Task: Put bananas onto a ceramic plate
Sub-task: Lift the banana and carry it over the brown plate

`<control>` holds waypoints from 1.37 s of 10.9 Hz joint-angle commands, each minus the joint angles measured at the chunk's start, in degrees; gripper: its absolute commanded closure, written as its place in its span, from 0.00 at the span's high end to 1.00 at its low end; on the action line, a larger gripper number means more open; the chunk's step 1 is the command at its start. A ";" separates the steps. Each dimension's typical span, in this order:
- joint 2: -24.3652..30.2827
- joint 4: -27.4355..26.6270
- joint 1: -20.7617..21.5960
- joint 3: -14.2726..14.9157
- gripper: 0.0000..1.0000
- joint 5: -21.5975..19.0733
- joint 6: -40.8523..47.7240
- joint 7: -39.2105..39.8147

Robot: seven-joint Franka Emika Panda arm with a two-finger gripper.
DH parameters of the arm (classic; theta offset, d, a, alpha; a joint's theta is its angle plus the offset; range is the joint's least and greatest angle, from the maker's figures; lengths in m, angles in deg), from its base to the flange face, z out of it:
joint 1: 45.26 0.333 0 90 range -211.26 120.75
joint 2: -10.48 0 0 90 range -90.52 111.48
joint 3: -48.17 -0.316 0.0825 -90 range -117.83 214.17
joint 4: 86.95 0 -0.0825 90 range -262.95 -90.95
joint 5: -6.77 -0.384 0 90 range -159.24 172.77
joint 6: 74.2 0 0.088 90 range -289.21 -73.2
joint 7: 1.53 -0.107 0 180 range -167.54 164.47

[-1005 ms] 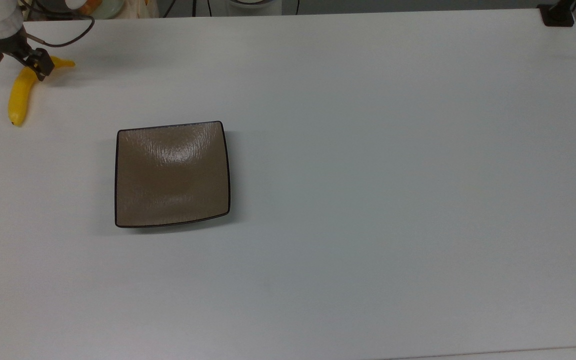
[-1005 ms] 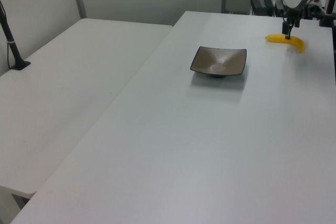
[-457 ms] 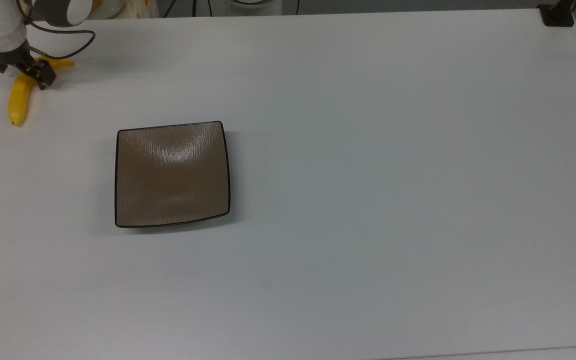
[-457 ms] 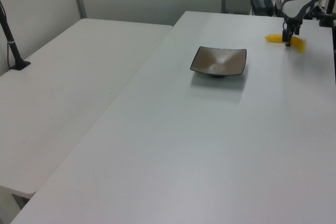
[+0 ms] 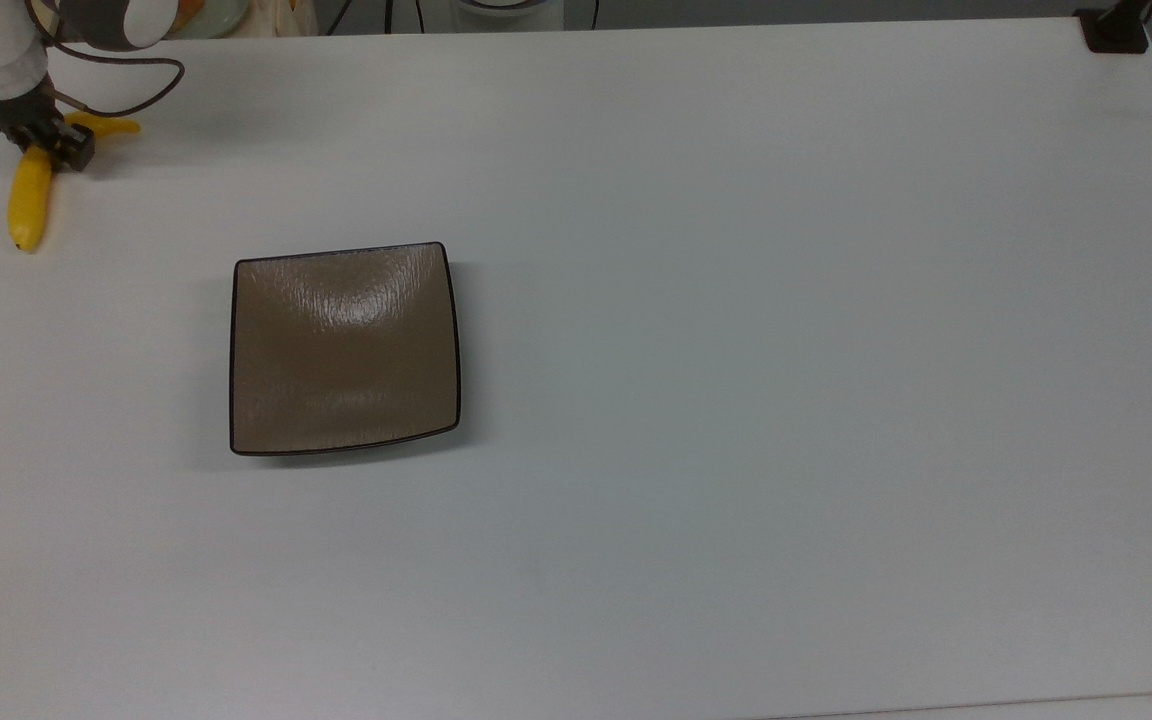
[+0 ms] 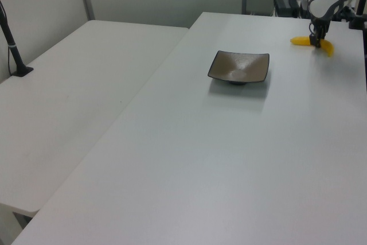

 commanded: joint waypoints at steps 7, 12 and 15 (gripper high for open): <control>6.45 6.21 2.31 -1.09 0.12 -18.37 9.26 -0.17; 5.84 11.33 6.53 -7.76 0.12 -27.55 9.90 -14.56; 2.60 13.61 8.47 -15.48 0.16 -26.58 9.29 -22.29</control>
